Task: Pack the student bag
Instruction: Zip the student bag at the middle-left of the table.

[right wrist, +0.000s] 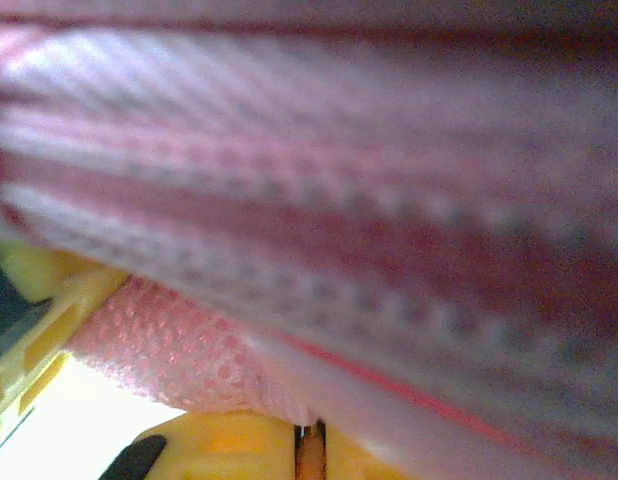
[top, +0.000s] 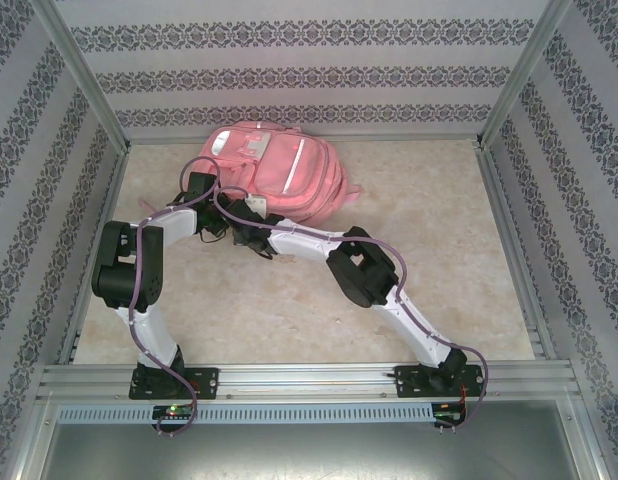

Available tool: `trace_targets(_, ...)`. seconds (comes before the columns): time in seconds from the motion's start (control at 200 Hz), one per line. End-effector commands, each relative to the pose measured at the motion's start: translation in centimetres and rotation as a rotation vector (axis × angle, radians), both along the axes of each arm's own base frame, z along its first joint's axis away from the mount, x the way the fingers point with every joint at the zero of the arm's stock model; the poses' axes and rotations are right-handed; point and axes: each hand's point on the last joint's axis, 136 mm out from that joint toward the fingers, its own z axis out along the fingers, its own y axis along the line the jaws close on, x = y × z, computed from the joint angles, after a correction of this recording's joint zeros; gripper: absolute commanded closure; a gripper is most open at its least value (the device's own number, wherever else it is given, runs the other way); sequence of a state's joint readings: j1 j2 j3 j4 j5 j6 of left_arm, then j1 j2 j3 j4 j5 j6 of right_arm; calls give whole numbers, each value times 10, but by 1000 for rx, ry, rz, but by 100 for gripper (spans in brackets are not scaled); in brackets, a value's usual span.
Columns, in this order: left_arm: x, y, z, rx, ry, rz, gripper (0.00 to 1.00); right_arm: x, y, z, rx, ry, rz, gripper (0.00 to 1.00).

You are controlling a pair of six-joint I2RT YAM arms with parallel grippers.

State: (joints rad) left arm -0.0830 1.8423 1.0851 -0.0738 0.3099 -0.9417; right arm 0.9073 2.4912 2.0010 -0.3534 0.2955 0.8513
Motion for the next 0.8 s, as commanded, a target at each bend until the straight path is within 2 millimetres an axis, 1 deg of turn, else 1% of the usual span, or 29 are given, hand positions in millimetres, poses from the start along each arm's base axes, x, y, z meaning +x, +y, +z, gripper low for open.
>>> trace_targets(0.0,14,6,1,17,-46,8,100,-3,-13,-13,-25,29,-24,100)
trace_targets(0.155,12,13,7,35,-42,20,100,-10,-34,0,-43,30,-27,100)
trace_targets(0.36,-3,39,12,96,-1,62,100,-27,-72,12,-96,30,-16,100)
trace_targets(0.45,-13,53,14,120,23,86,100,-36,-94,14,-133,36,-18,100)
trace_targets(0.595,-31,75,15,169,64,121,100,-51,-137,12,-192,50,-31,100)
trace_targets(0.714,-47,94,13,199,98,164,100,-59,-171,14,-237,55,-49,100)
trace_targets(0.794,-54,106,13,219,115,195,100,-63,-189,14,-259,63,-59,100)
